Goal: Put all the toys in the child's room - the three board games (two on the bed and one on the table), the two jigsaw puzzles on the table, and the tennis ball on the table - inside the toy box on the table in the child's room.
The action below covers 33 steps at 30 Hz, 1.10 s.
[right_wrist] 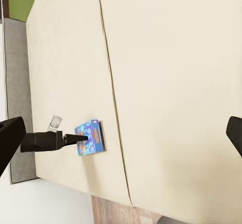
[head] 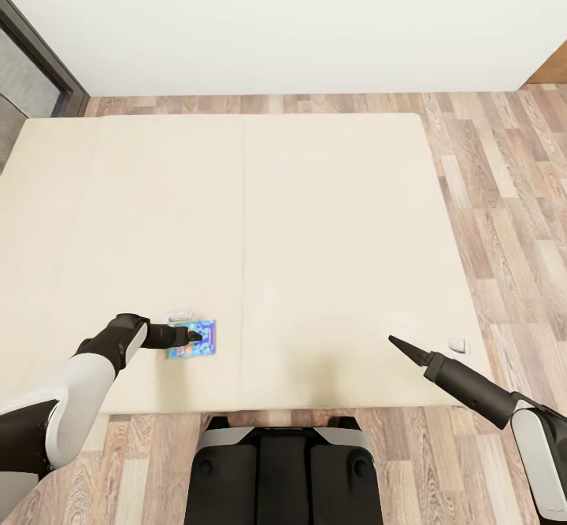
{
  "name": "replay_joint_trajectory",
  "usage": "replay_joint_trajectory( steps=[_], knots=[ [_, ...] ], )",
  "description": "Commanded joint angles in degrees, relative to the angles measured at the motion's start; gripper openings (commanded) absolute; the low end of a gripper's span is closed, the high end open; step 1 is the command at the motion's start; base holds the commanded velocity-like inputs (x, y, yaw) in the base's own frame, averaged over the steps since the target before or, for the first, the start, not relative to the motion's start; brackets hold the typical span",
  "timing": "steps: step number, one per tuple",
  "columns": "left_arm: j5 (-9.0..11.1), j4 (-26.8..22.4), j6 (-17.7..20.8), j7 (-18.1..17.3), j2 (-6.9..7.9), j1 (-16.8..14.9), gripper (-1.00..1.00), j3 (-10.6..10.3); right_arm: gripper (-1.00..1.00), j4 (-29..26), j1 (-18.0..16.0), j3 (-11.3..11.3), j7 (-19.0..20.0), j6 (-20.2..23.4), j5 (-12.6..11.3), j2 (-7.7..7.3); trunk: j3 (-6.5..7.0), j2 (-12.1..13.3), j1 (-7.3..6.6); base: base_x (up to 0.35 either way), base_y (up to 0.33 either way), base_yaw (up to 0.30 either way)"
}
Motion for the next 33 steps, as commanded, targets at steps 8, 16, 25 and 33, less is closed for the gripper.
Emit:
replay_joint_trajectory(
  steps=[8,16,25,33],
  knots=[
    [-0.76,-0.12,0.17,-0.57,-0.30,0.06,1.00,0.61,1.00,-0.01,-0.03,-0.02,0.09,0.31,-0.04,0.02,-0.07,-0.04,0.06,0.000,0.000,0.000],
    [-0.76,-0.12,0.25,-0.67,-0.15,0.06,1.00,0.75,1.00,-0.01,-0.02,-0.11,0.12,0.31,-0.09,-0.01,-0.07,-0.04,0.06,0.000,0.000,0.000],
    [-0.76,-0.13,0.26,-0.68,0.17,0.06,1.00,0.76,1.00,-0.03,-0.03,-0.15,0.10,0.31,-0.11,-0.04,-0.07,-0.04,0.06,0.000,0.000,0.000],
    [-0.80,-0.21,0.30,-0.44,0.30,0.06,1.00,0.65,1.00,-0.01,-0.02,-0.15,0.10,0.31,-0.11,-0.05,-0.07,-0.04,0.06,0.000,0.000,0.000]
  ],
)
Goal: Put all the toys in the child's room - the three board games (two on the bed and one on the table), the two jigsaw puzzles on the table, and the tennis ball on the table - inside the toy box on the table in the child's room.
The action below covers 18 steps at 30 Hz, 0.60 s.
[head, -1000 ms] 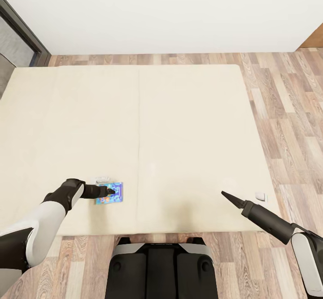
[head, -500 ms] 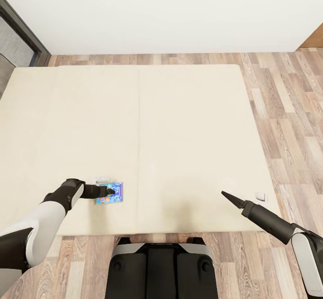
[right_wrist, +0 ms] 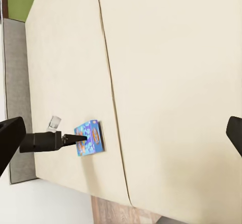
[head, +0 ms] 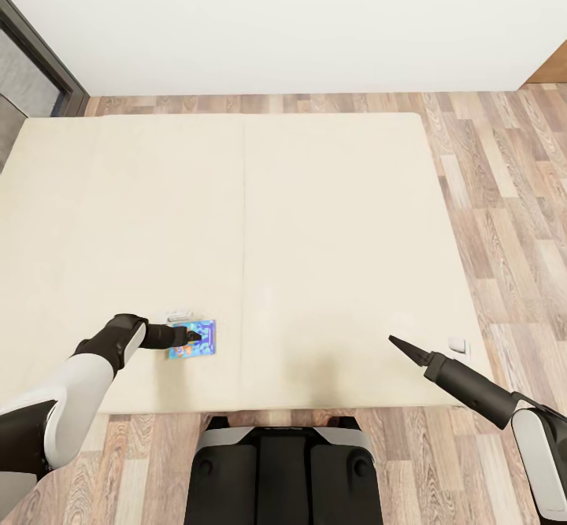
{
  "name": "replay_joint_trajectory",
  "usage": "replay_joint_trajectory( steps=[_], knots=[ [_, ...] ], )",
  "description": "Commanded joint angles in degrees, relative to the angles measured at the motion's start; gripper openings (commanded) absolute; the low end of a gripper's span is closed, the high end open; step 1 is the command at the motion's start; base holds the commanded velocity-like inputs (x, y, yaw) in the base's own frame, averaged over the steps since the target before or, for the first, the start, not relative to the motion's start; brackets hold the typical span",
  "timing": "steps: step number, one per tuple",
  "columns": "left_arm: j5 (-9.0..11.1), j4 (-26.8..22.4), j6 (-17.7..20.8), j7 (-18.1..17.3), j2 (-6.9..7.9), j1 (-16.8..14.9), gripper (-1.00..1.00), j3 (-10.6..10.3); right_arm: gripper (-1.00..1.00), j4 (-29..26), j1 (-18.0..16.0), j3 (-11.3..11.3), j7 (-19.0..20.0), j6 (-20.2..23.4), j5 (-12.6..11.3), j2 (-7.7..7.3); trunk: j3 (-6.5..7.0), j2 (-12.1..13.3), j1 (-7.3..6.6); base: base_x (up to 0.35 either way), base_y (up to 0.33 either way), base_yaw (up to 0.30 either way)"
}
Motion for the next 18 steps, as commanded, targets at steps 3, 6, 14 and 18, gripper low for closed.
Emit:
replay_joint_trajectory(
  steps=[3,6,14,18],
  knots=[
    [-1.45,-0.13,0.04,-0.24,-0.02,-0.01,1.00,0.40,1.00,-0.01,-0.03,-0.05,0.10,0.31,-0.10,0.03,-0.06,-0.08,0.04,0.000,0.000,0.000],
    [-1.46,-0.24,0.14,-0.16,-0.01,-0.01,1.00,0.43,1.00,-0.02,-0.03,0.00,0.10,0.31,-0.05,0.05,-0.06,-0.08,0.04,0.000,0.000,0.000],
    [-1.47,-0.37,0.15,-0.21,-0.01,-0.01,1.00,0.38,1.00,-0.02,-0.03,0.01,0.10,0.29,-0.03,0.06,-0.06,-0.08,0.04,0.000,0.000,0.000],
    [-1.47,-0.37,0.04,-0.34,-0.01,-0.01,1.00,0.38,1.00,-0.02,-0.03,0.01,0.10,0.27,-0.03,0.06,-0.06,-0.08,0.04,0.000,0.000,0.000]
  ],
)
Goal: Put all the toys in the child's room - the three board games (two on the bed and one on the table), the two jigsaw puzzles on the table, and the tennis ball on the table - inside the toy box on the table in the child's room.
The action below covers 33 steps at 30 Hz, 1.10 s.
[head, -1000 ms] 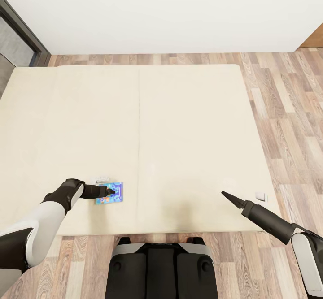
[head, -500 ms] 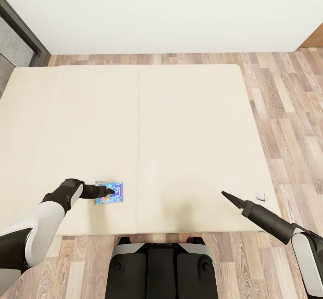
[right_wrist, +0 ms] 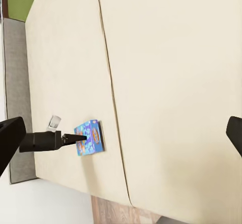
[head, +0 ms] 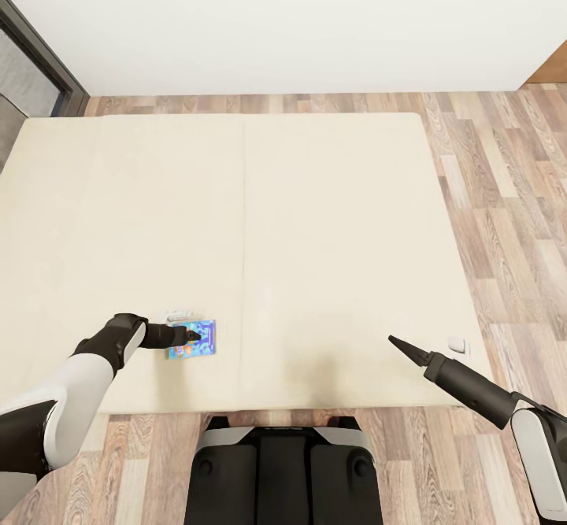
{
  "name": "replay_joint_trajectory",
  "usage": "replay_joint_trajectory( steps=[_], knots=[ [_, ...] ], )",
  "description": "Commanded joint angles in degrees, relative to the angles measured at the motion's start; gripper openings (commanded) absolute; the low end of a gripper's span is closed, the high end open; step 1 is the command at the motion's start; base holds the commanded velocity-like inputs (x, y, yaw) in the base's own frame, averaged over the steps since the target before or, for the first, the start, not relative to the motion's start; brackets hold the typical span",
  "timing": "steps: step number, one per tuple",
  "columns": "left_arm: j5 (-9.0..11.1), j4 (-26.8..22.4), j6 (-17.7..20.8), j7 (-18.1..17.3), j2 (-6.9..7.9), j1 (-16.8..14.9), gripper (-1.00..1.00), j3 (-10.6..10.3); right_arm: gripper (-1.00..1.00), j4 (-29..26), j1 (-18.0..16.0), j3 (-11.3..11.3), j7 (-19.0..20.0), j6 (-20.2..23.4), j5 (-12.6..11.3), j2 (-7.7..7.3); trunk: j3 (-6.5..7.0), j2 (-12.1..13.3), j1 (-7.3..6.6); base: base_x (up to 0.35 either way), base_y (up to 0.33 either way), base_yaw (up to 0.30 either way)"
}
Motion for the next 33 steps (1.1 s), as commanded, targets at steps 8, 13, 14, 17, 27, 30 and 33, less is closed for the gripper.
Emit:
replay_joint_trajectory(
  steps=[8,13,14,17,27,30,33],
  knots=[
    [-1.11,-0.13,-0.02,-0.52,0.05,-0.02,1.00,0.50,1.00,-0.01,-0.03,-0.11,0.11,0.35,-0.12,-0.02,-0.06,-0.08,0.04,-0.013,0.000,0.000],
    [-1.07,-0.13,-0.01,-0.49,0.00,-0.02,1.00,0.49,1.00,-0.04,-0.03,-0.10,0.11,0.33,-0.12,0.00,-0.06,-0.08,0.04,-0.047,0.000,0.000],
    [-1.06,-0.13,0.00,-0.49,-0.01,-0.02,1.00,0.49,1.00,-0.02,-0.03,-0.11,0.11,0.34,-0.12,0.00,-0.06,-0.08,0.04,-0.014,0.000,0.000],
    [-1.04,-0.13,0.00,-0.49,-0.03,-0.02,1.00,0.49,1.00,-0.03,-0.03,-0.11,0.11,0.29,-0.12,-0.02,-0.06,-0.08,0.04,-0.006,0.000,0.000],
    [-1.03,-0.13,0.00,-0.47,-0.03,-0.02,1.00,0.49,1.00,-0.07,-0.02,-0.12,0.11,0.27,-0.20,-0.01,0.20,-0.08,0.04,-0.001,0.000,0.000],
    [-1.04,-0.13,0.00,-0.43,-0.03,-0.02,1.00,0.49,1.00,-0.07,-0.01,-0.12,0.11,0.27,-0.20,0.00,0.43,-0.08,0.04,0.000,0.000,0.000],
    [-1.04,-0.13,0.00,-0.43,-0.03,-0.02,1.00,0.49,1.00,-0.08,-0.02,-0.07,0.11,0.26,-0.17,0.00,0.55,-0.08,0.04,0.000,0.000,0.000]
  ],
)
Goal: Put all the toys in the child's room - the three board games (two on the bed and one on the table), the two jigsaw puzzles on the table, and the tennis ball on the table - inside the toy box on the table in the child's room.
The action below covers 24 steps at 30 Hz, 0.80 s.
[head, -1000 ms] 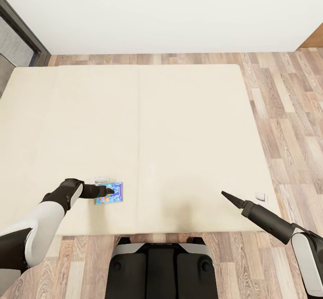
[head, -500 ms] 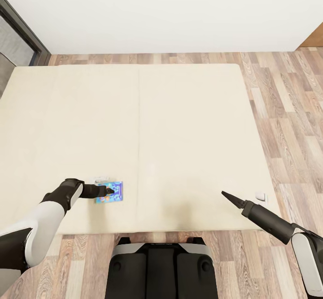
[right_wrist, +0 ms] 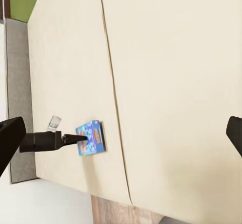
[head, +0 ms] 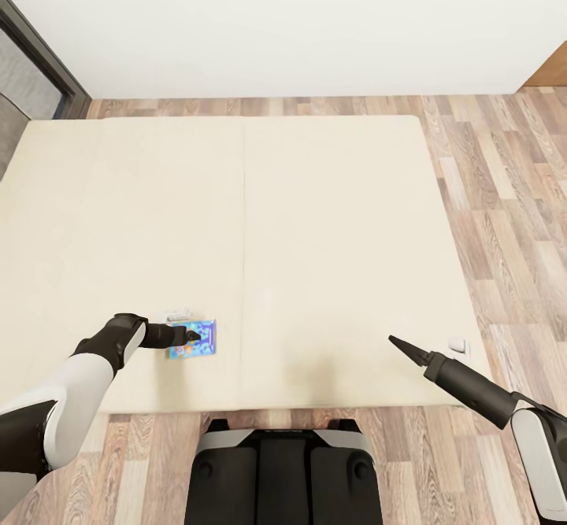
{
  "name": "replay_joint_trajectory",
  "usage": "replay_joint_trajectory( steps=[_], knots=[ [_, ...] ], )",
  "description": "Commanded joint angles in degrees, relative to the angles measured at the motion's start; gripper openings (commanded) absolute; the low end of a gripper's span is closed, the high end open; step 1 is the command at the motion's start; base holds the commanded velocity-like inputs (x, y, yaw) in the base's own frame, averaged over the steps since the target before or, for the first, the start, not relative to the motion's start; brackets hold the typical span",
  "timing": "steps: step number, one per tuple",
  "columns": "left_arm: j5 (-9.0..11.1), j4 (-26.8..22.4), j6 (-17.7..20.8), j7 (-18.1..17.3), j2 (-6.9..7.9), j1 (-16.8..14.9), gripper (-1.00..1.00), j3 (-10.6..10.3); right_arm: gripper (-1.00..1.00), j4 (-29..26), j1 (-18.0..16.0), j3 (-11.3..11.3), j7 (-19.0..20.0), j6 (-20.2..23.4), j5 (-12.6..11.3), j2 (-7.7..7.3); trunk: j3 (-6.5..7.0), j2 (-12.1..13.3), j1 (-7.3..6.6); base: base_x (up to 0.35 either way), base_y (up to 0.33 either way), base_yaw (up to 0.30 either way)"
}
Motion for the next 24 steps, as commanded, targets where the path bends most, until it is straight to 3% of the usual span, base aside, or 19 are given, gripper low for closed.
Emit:
replay_joint_trajectory(
  steps=[1,24],
  knots=[
    [-0.61,-0.08,0.29,-0.41,-0.04,-0.02,1.00,0.47,1.00,-0.01,-0.03,-0.01,0.11,0.31,-0.10,0.01,-0.04,-0.09,0.03,0.000,0.000,0.000],
    [-0.61,-0.08,0.29,-0.45,-0.13,-0.02,1.00,0.47,1.00,0.00,-0.03,-0.10,0.11,0.31,-0.07,-0.02,0.03,-0.09,0.03,0.000,-0.019,0.000]
  ],
)
